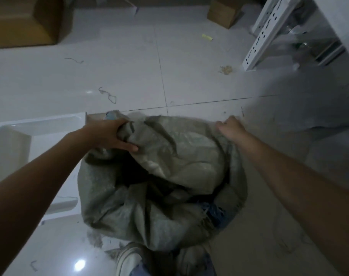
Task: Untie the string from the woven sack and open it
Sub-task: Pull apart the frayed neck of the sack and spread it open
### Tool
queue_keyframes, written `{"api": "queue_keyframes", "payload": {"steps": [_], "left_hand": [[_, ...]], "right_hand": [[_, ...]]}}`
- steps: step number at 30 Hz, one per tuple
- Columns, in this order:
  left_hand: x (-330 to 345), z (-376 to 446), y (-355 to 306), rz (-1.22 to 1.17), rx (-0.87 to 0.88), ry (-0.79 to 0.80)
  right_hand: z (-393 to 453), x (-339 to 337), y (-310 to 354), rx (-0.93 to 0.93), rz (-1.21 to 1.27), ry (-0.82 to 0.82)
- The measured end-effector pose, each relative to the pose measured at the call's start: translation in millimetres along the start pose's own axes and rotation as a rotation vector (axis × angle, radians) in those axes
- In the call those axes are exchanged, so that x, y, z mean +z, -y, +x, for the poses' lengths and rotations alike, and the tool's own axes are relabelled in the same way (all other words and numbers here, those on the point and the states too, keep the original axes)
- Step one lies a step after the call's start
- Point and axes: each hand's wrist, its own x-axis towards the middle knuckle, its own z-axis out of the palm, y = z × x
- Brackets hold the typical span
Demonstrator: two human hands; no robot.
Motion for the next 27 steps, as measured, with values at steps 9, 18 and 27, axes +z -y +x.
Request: {"api": "queue_keyframes", "payload": {"steps": [9,18,27], "left_hand": [[23.2,1.4,-23.8,0.846,0.464,-0.362],[33.0,22.4,-37.4,0.619,0.131,-0.389],[25.3,18.6,-12.2,-0.033,-0.072,-0.728]], "right_hand": [[-99.1,76.4,1.2,-0.367,-0.549,0.083],[-46.4,63.9,-39.2,-0.182,0.094,0.048],[-41.7,21.1,-38.5,-0.366,0.353,0.070]]}}
